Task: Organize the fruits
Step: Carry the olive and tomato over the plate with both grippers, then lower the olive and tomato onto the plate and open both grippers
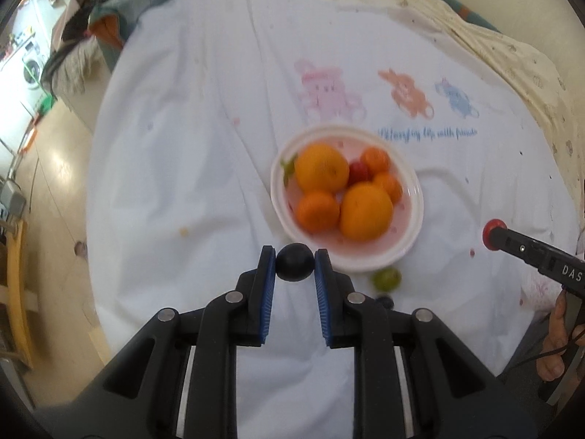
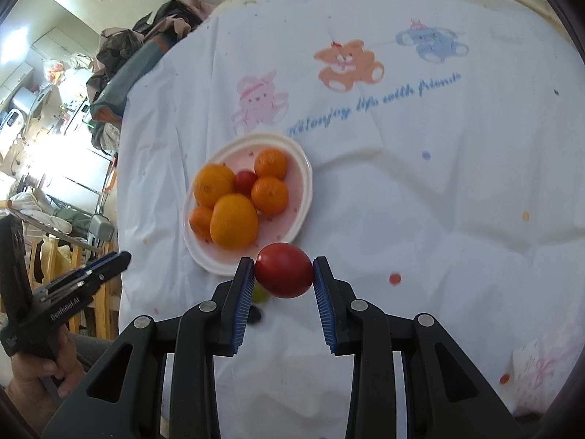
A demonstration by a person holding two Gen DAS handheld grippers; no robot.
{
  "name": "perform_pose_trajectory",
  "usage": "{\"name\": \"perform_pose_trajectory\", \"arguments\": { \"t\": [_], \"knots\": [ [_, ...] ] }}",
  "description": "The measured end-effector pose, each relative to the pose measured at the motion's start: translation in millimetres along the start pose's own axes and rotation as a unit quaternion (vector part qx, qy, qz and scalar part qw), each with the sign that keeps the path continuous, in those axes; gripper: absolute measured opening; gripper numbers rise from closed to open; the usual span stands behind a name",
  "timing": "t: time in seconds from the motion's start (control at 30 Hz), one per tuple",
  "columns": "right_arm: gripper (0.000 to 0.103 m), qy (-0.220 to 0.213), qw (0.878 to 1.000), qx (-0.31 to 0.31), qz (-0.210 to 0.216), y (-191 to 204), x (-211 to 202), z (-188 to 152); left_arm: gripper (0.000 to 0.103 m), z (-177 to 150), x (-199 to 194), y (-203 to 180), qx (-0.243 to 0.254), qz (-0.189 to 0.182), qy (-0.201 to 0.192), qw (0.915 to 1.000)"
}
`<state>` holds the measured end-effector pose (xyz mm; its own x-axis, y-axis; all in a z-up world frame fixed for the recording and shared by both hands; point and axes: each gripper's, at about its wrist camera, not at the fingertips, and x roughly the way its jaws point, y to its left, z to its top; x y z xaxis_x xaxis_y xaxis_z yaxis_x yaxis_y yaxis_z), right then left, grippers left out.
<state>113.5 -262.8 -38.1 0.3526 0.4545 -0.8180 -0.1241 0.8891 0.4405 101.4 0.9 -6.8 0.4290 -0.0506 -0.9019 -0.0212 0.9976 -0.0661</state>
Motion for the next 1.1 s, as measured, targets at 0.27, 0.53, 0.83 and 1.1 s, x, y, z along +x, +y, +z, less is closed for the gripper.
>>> {"name": "perform_pose_trajectory", "arguments": {
  "t": [0.27,0.53,0.83,1.1],
  "knots": [
    [0.035,-0.011,1.000,-0.005,0.007,-0.8,13.7,35.5,0.018,42.2,20.9,5.7,0.005,0.006,-0.012,0.9999],
    [0.035,-0.002,1.000,-0.027,0.004,2.5,47.1,72.6,0.018,72.3,54.1,-5.5,0.022,0.008,-0.019,0.9996],
    [0.035,0.029,0.999,-0.033,0.007,-2.2,90.4,96.2,0.018,83.0,111.6,12.1,-0.002,-0.015,0.034,0.9993],
    [0.035,0.049,0.999,-0.020,0.009,-3.9,110.1,95.2,0.018,74.2,126.5,25.2,-0.035,-0.051,0.086,0.9944]
  ]
}}
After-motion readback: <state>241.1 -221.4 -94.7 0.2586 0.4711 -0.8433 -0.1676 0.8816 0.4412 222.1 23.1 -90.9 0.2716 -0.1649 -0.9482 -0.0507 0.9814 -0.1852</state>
